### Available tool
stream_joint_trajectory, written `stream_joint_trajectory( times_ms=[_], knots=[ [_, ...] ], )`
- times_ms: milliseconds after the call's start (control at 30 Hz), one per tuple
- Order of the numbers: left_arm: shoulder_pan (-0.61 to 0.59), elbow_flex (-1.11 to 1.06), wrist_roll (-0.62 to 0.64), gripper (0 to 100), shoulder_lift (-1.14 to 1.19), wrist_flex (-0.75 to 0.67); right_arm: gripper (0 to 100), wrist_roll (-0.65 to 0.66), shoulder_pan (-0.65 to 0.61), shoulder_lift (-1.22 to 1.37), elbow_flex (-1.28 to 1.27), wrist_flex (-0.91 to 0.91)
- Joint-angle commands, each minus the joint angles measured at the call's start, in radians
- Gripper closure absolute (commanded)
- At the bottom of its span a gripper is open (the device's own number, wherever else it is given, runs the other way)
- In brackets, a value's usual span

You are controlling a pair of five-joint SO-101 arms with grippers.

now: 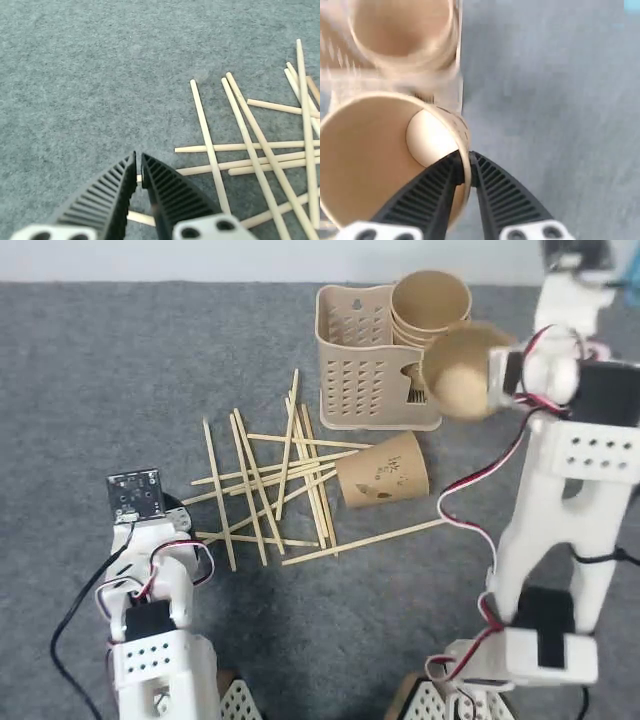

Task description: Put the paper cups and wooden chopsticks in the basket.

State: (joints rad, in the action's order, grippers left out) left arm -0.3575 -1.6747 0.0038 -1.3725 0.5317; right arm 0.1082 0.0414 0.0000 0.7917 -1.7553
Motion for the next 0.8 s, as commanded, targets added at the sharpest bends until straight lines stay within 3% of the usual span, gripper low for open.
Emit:
stream_joint_trajectory(
  times_ms=[0, 167, 533, 767],
  knots=[
    [-0.008, 0.005, -0.014, 99, -0.017, -0.023, 99.0, -0.023, 0.002, 0.03, 0.287, -0.031],
    [-0.006, 0.005, -0.014, 99, -0.017, -0.023, 99.0, -0.106, 0.001, 0.117, 0.486, 0.058],
    [-0.003, 0.005, -0.014, 99, -0.017, -0.026, 99.1, -0.107, -0.104, 0.274, 0.45, 0.269],
    [-0.003, 0.005, -0.014, 99, -0.017, -0.028, 99.1, -0.106, -0.104, 0.377, 0.45, 0.232]
  ],
)
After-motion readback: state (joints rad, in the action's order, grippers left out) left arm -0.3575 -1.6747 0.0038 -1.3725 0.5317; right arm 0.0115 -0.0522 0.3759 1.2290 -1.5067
